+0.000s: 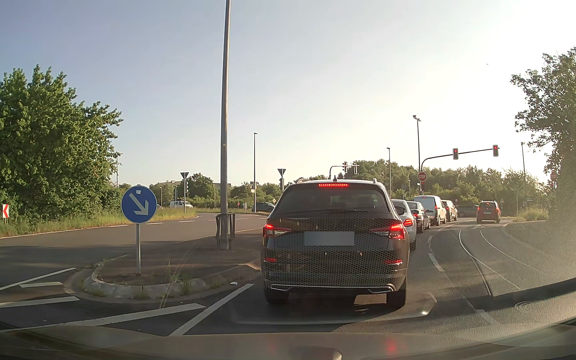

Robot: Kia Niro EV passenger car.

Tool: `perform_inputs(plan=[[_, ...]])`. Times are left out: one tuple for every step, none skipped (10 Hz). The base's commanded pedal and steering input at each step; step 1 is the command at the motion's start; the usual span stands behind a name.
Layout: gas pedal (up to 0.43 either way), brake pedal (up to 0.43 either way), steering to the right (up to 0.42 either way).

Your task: Follow the waypoints while adhering to traffic rules and regulations

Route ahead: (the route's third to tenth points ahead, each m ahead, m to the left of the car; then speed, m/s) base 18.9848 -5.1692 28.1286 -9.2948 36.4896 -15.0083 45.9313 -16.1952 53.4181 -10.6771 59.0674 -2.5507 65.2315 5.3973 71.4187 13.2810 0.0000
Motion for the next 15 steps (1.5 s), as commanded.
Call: perform_inputs(plan=[[0.0,0.421,0.052],[0.0,0.421,0.052],[0.0,0.421,0.052],[0.0,0.421,0.052],[0.0,0.427,0.052],[0.0,0.421,0.052],[0.0,0.421,0.052],[0.0,0.421,0.052],[0.0,0.421,0.052],[0.0,0.415,0.052],[0.0,0.421,0.052],[0.0,0.421,0.052],[0.0,0.421,0.052],[0.0,0.421,0.052],[0.0,0.421,0.052]])
